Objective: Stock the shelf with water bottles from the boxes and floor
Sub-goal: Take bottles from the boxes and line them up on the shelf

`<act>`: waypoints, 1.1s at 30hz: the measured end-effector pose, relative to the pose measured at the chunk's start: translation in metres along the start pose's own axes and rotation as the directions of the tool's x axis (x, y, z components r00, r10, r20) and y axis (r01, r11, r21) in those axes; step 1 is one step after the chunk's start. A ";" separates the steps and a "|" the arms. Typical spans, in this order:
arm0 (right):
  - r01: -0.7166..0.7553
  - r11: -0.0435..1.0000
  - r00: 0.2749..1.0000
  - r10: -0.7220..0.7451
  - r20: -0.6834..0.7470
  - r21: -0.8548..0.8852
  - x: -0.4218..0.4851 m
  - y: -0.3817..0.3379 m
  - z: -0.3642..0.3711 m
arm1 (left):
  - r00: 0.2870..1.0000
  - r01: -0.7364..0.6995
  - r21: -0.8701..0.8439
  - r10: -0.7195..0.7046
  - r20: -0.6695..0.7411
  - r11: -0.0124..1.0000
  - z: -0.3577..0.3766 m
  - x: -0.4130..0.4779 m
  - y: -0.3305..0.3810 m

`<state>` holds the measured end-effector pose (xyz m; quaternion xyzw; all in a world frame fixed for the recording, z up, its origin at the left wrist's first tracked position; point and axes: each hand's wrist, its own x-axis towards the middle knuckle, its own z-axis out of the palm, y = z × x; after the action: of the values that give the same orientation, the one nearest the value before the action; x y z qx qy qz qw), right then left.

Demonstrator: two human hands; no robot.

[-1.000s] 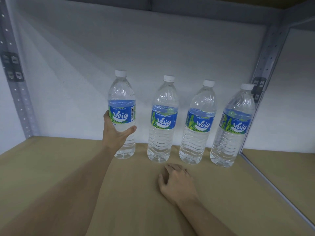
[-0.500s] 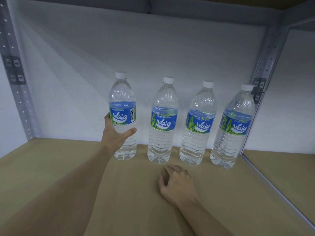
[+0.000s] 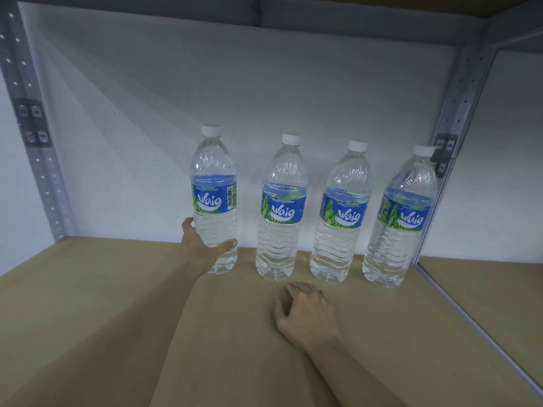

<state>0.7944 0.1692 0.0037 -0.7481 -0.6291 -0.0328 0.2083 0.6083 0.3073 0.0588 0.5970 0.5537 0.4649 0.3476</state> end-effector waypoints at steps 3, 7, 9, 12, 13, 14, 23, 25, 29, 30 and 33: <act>-0.015 1.000 1.000 0.015 -0.005 0.010 -0.001 -0.001 -0.001 | 0.995 0.095 0.117 -0.099 0.033 0.989 -0.005 -0.008 0.002; -0.052 0.998 0.999 0.052 0.006 0.035 -0.005 -0.004 -0.009 | 0.989 0.148 0.149 -0.145 -0.036 0.978 -0.014 -0.033 0.011; -0.053 0.998 0.999 0.052 0.013 0.036 -0.006 -0.006 -0.012 | 0.993 0.111 0.146 -0.103 -0.061 0.983 -0.023 -0.051 0.014; -0.036 0.998 0.999 0.037 -0.005 0.045 -0.009 -0.007 -0.015 | 0.997 0.042 0.148 -0.030 -0.077 0.988 -0.042 -0.082 0.012; -0.020 0.999 1.000 0.020 -0.024 0.032 -0.010 -0.008 -0.015 | 0.998 0.025 0.154 -0.016 -0.058 0.988 -0.048 -0.096 0.012; 0.002 1.000 0.999 -0.002 -0.039 0.002 -0.012 -0.009 -0.016 | 0.999 0.013 0.148 -0.008 -0.034 0.989 -0.053 -0.110 0.012; 0.094 0.993 0.995 -0.096 0.027 0.065 -0.102 -0.046 -0.024 | 0.961 -0.227 0.130 0.201 0.189 0.965 -0.090 -0.239 -0.007; 0.154 0.972 0.988 -0.151 -0.032 0.175 -0.142 -0.057 -0.025 | 0.960 -0.213 0.128 0.183 0.214 0.969 -0.098 -0.270 -0.015; 0.323 0.924 0.913 -0.248 -0.324 0.205 -0.236 -0.072 -0.029 | 0.971 -0.119 0.079 0.099 0.220 0.990 -0.106 -0.332 -0.049; 0.347 0.918 0.894 -0.261 -0.364 0.193 -0.257 -0.073 -0.028 | 0.974 -0.093 0.077 0.074 0.213 0.993 -0.106 -0.346 -0.060; 0.246 0.947 0.955 -0.201 -0.217 0.206 -0.308 -0.065 -0.008 | 0.974 -0.052 0.178 0.010 0.225 0.983 -0.105 -0.387 -0.095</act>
<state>0.6709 -0.1117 -0.0675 -0.6356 -0.6865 -0.0557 0.3488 0.4948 -0.0700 -0.0615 0.6834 0.5419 0.3475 0.3442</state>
